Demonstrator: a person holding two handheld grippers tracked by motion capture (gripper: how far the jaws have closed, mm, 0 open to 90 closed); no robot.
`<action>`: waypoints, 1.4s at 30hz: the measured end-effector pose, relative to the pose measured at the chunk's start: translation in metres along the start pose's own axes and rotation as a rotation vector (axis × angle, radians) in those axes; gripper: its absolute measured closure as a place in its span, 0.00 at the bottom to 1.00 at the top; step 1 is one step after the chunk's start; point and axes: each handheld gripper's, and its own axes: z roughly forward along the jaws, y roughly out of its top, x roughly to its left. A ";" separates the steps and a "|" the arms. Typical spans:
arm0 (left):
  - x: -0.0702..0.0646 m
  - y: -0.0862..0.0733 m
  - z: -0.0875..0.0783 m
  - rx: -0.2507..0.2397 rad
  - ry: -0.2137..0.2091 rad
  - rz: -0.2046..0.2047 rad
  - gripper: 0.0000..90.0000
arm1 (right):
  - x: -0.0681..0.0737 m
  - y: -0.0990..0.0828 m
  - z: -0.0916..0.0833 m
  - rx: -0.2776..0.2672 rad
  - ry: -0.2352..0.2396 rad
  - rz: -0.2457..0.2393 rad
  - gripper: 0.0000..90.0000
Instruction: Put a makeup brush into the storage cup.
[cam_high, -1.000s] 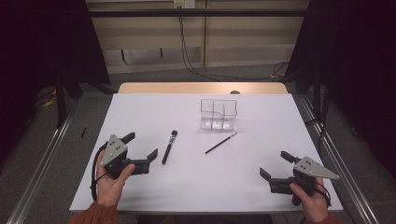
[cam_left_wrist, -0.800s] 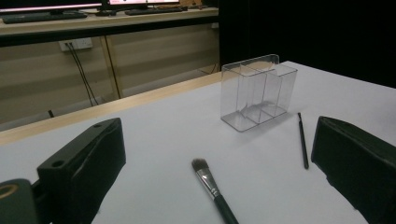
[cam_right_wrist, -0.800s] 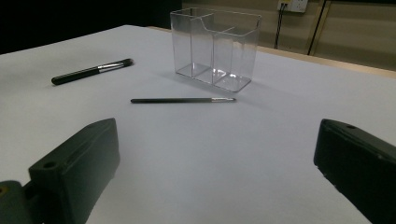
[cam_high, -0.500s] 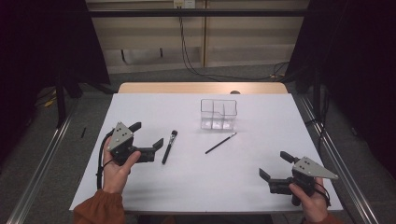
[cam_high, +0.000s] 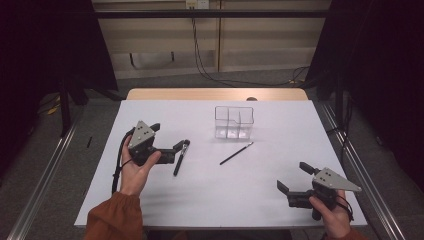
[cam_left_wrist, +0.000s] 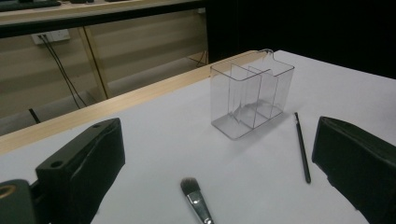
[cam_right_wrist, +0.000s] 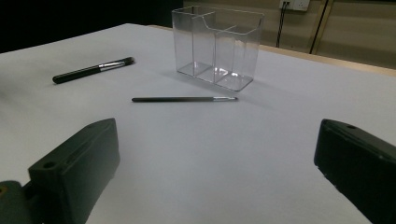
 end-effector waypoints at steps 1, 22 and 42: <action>0.000 0.001 0.002 0.009 -0.015 0.002 0.03 | 0.000 0.000 0.000 0.000 0.000 0.001 0.00; -0.002 0.005 0.026 0.175 -0.037 0.003 0.04 | 0.000 0.000 0.000 0.003 0.001 0.000 0.00; 0.011 0.000 0.046 0.514 -0.032 -0.018 0.05 | 0.001 -0.001 0.001 0.018 0.010 -0.003 0.00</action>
